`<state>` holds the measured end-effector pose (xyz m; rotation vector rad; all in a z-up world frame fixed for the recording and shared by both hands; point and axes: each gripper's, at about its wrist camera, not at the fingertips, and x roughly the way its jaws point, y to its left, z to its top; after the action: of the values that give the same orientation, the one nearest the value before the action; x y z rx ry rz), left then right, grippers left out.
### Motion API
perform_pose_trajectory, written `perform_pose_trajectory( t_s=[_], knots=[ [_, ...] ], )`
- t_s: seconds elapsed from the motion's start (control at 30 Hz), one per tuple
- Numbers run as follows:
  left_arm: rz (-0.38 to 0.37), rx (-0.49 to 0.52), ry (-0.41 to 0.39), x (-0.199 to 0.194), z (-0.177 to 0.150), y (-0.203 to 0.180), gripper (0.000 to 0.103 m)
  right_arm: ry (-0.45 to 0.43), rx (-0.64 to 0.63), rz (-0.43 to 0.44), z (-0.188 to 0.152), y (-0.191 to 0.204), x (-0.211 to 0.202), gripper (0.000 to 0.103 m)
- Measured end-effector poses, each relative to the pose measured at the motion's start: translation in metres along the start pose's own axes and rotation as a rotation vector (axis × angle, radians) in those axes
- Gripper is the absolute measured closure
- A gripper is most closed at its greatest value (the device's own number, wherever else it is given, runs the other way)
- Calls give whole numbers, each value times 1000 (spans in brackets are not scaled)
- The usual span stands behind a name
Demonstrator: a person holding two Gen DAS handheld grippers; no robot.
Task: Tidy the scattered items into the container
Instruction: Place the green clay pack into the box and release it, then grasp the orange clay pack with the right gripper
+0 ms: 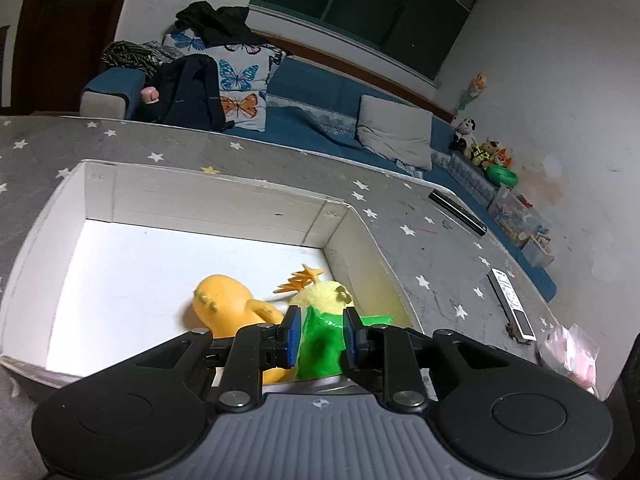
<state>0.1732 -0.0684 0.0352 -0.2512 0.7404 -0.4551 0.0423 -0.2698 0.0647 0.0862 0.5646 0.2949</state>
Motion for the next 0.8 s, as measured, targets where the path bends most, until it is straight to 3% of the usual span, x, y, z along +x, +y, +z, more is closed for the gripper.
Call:
perform_pose_trajectory(
  t_s=[0.23, 0.67, 0.8],
  knots=[
    [10, -12, -25, -23, -12, 8, 78, -21, 4, 2, -5, 0, -19, 50],
    [40, -34, -10, -55, -42, 24, 75, 9, -26, 42, -28, 21, -38, 24],
    [49, -62, 21, -55, -54, 33, 74, 46, -46, 59, -37, 30, -32, 23]
  ],
)
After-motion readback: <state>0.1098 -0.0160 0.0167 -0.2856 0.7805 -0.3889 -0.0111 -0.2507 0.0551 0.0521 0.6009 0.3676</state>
